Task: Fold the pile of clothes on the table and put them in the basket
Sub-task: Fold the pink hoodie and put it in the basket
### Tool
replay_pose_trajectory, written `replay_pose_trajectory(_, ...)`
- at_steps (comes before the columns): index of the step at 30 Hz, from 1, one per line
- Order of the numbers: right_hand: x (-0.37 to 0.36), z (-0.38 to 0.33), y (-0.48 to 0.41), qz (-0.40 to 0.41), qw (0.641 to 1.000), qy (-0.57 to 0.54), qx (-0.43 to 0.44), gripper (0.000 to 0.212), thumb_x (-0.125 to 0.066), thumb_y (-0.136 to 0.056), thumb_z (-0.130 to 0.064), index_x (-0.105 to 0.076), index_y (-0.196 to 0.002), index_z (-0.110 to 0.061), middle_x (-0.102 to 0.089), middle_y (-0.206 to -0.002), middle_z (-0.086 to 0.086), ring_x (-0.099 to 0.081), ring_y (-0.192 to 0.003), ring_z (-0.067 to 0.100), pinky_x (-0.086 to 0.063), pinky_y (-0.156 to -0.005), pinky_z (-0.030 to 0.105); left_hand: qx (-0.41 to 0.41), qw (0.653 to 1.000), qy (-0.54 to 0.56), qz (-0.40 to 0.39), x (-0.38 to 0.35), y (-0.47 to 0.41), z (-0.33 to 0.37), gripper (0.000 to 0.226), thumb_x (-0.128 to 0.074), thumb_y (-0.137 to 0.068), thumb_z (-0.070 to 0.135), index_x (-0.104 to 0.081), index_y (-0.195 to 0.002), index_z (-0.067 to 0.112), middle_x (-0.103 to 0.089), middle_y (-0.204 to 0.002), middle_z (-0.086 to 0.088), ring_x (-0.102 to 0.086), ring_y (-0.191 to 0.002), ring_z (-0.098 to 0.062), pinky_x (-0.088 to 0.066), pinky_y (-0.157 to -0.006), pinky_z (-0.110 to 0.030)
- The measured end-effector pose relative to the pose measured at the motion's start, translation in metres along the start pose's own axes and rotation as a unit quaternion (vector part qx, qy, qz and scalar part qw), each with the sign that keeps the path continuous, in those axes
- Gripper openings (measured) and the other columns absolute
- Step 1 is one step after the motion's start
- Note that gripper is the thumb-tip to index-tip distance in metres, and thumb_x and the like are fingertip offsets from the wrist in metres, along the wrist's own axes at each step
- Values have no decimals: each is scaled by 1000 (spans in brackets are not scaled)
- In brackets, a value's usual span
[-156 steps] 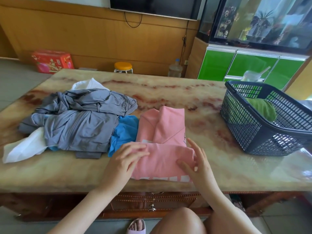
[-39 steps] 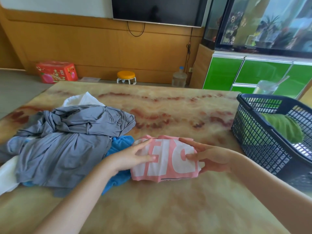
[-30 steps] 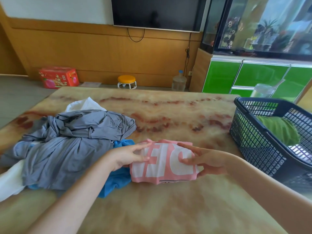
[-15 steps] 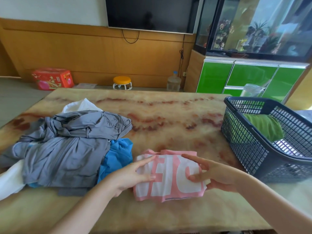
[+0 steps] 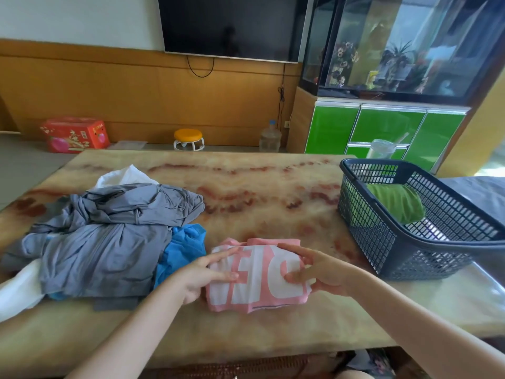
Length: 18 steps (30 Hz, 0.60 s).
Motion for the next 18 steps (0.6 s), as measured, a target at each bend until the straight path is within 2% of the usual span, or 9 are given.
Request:
replay_pose_trajectory(3,-3,1,4,3,1000,0,4,74,-78,-69,-2,-52,-129,-37,-62,-109,-2,-62,-106,22,-50,-90,55,16,998,56,-1,-3,3,-3,57,-71,-71,-7,-64,-115,30,-55,-109,17,-54,-103,-10,-49,-84,-29)
replay_pose_trajectory(9,-5,6,9,-13,1000,-16,16,74,-79,-67,-6,-54,-129,-38,-63,-112,0,-60,-110,25,-47,-92,58,51,997,54,-6,-5,8,4,55,-75,-67,0,-65,-108,36,-50,-122,15,-51,-116,-18,-50,-85,-33)
replay_pose_trajectory(14,-3,8,8,-14,999,-27,21,74,-75,-70,1,-53,-131,-35,-60,-113,3,-61,-106,24,-49,-90,56,15,1000,27,-6,-8,10,3,60,-77,-59,8,-63,-110,37,-44,-110,25,-48,-101,-4,-47,-75,-23)
replay_pose_trajectory(16,0,8,10,-11,999,-24,21,77,-76,-68,1,-52,-132,-34,-58,-116,5,-61,-106,24,-49,-90,57,3,1000,3,1,-11,10,3,59,-79,-62,8,-63,-110,39,-43,-118,23,-44,-110,-8,-44,-78,-21)
replay_pose_trajectory(18,5,1,17,-2,1000,-10,26,79,-77,-66,1,-50,-133,-33,-57,-116,7,-62,-104,25,-48,-90,58,-14,999,-27,9,-18,11,7,58,-80,-67,11,-62,-112,42,-39,-128,17,-39,-122,-11,-42,-88,-23)
Point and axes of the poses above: each hand's wrist, its own y-axis away from the middle knuckle, its own x-axis out of the back of the hand, z = x × y, the point moved 1 cm from there along -y, towards the middle knuckle
